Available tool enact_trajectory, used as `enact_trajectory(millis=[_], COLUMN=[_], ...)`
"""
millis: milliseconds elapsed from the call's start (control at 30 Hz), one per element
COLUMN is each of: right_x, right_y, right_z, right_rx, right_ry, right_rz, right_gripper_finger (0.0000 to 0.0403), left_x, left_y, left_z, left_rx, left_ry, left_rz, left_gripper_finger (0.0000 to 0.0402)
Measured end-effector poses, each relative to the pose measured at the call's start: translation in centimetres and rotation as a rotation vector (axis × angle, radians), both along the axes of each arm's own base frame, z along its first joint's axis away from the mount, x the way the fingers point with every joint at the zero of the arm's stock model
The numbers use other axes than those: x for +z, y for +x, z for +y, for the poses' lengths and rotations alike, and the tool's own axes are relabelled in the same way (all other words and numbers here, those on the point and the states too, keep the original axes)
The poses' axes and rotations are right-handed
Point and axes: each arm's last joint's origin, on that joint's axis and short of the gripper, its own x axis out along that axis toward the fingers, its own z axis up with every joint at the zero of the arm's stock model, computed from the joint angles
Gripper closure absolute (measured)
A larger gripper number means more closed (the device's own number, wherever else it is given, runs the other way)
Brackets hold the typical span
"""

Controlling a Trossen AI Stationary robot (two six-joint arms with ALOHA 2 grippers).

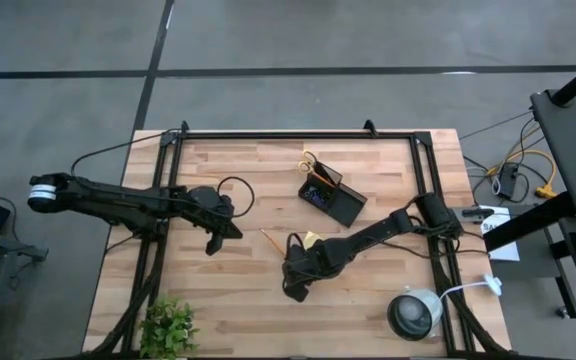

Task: Pick and place office supplies into organizer
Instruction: Put the yellow pencil into the black desk organizer

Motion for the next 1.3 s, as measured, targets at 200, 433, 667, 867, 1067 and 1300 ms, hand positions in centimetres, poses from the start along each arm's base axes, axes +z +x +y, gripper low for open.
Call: enact_trajectory(millis=[200,433,667,867,1067,1300], right_x=[0.2,0.2,1.0,0.4,0.1,0.0], right_y=[-0.2,-0.1,0.1,0.2,0.3,0.1], right_z=[-0.1,-0.2,-0.1,-0.6,-0.9,-1.1], right_rx=[0.000,-0.011,-0.013,-0.019,-0.009,-0.005], right_ry=[-0.004,-0.018,-0.025,-0.053,-0.064,-0.066], right_rz=[0.009,0.004,-0.019,-0.009,0.000,0.013], right_gripper_finger=[0.0394,0.0394,0.0394,0.0394,0.0394,0.0394], left_x=[-0.9,-1.7,-1.7,-1.6,-1.5,-1.5], left_y=[0.4,1.0,1.2,1.2,1.1,1.1], left_z=[0.0,0.0,0.1,0.1,0.1,0.1], left_rx=[-0.001,-0.005,-0.015,-0.015,-0.015,-0.015], left_ry=[-0.003,0.000,0.015,0.015,0.015,0.015], left_rz=[0.051,0.089,0.068,0.059,0.058,0.058], left_gripper_finger=[0.0391,0.0391,0.0391,0.0391,0.0391,0.0391])
